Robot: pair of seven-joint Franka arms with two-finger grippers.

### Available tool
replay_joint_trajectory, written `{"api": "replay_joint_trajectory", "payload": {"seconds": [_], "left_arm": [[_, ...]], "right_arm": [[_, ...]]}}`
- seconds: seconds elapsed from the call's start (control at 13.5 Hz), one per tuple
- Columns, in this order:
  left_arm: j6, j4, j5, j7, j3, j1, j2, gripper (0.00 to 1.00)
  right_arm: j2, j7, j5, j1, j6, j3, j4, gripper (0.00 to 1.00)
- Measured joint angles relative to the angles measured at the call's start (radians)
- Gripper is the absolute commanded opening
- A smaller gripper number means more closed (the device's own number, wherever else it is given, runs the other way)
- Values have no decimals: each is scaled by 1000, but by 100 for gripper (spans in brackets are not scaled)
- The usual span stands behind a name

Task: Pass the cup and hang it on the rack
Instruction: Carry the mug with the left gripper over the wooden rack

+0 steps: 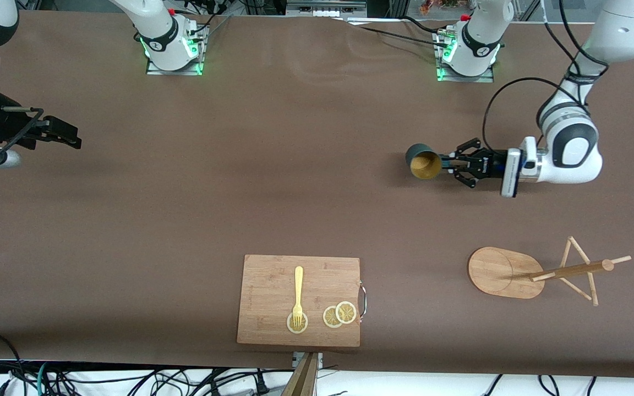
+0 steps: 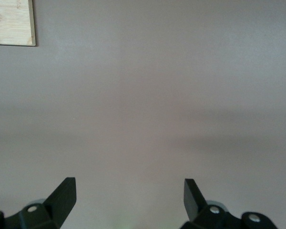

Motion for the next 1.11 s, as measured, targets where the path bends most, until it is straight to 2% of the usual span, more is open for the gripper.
{"api": "replay_joint_trajectory", "payload": {"seconds": [0.15, 0.3, 0.45, 0.74, 1.11], "left_arm": [[-76, 60, 55, -153, 1, 61, 0, 0], [-160, 165, 132, -340, 2, 116, 6, 0], [-223, 268, 156, -521, 4, 154, 29, 0], [-232, 441, 157, -898, 6, 173, 88, 0], [-240, 558, 157, -1203, 9, 204, 173, 0]], "right_arm": [[0, 0, 0, 0, 0, 2, 0, 100], [0, 0, 0, 1, 3, 2, 0, 100], [0, 0, 0, 2, 30, 3, 1, 100], [0, 0, 0, 27, 75, 6, 2, 100], [0, 0, 0, 52, 86, 9, 3, 100]]}}
